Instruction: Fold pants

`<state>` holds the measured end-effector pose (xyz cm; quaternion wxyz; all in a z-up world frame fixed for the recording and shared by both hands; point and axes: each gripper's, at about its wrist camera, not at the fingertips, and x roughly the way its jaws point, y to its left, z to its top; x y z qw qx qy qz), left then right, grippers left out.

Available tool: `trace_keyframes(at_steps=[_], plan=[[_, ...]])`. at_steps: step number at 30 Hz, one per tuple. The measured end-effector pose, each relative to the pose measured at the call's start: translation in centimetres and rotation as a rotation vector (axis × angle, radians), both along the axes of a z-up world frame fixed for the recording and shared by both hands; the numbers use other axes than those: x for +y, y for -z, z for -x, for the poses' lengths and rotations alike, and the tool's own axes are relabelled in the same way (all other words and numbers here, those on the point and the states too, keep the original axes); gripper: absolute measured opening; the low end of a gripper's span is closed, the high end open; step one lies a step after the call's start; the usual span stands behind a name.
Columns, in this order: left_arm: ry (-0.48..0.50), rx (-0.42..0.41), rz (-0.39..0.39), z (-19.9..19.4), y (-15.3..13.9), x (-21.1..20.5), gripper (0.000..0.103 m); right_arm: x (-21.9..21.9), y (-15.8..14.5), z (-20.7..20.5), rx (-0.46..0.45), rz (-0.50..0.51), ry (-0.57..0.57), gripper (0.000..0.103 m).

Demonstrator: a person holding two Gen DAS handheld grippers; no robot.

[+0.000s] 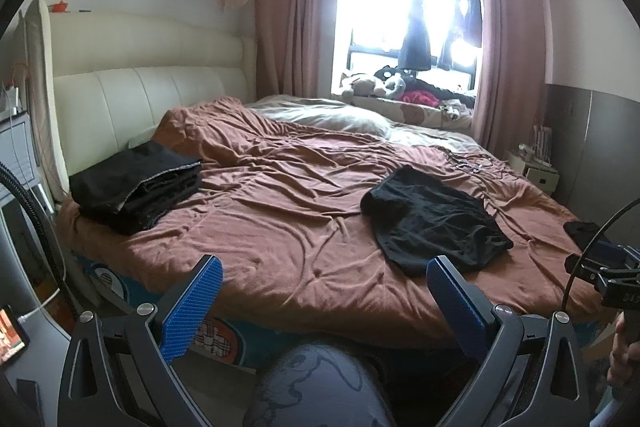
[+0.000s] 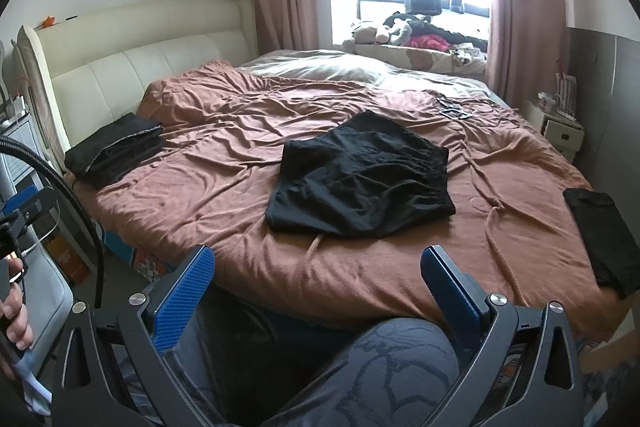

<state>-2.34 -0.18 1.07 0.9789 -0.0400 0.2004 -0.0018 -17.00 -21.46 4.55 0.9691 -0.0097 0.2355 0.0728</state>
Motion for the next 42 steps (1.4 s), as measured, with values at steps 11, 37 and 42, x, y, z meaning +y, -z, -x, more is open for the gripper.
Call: trace_keyframes(at_steps=[11, 37, 42], plan=[[0.009, -0.008, -0.002, 1.1, -0.3, -0.1, 0.103, -0.2, 0.1, 0.6, -0.006, 0.000, -0.004, 0.103], [0.045, -0.002, 0.009, 3.0, -0.5, -0.1, 0.103, -1.0, -0.2, 2.7, -0.020, -0.061, 0.005, 0.103], [0.040, -0.010, 0.021, 3.1, -1.2, 0.1, 0.103, -1.4, -0.8, 3.0, -0.021, -0.075, 0.012, 0.103]])
